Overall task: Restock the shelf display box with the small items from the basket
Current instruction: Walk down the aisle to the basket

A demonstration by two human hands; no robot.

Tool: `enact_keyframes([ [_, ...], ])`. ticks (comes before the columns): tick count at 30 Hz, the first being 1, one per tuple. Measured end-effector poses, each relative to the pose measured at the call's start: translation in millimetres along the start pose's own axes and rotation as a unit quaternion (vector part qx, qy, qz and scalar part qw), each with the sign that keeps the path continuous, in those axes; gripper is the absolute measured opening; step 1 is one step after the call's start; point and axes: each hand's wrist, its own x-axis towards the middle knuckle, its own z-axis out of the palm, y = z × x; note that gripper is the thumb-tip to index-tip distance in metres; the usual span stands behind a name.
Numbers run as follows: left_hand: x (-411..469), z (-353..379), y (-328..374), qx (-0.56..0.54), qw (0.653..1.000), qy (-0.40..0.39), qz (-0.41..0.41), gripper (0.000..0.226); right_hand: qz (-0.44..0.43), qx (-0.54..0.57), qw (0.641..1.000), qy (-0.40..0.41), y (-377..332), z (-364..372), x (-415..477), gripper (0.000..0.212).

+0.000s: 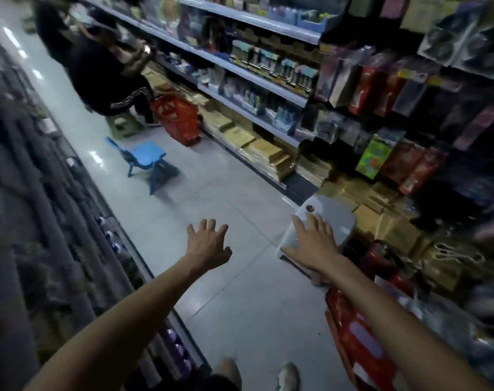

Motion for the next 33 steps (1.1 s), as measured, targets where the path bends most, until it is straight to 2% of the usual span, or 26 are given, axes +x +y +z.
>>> enact_keyframes([
  [7, 86, -32, -52, -0.041, 0.993, 0.023, -0.106, 0.07, -0.095, -0.017, 0.995, -0.009, -23, -47, 150, 0.097],
  [14, 201, -45, -146, -0.069, 0.983, 0.035, -0.166, 0.071, -0.158, -0.061, 0.985, -0.013, -85, -73, 316, 0.098],
  [22, 316, -94, -258, -0.09, 0.978, 0.052, -0.179, 0.07, -0.199, -0.104, 0.974, -0.02, -169, -122, 482, 0.096],
  [33, 509, -115, -396, -0.097, 0.973, 0.037, -0.208, 0.07, -0.231, -0.09, 0.968, -0.042, -265, -138, 721, 0.098],
])
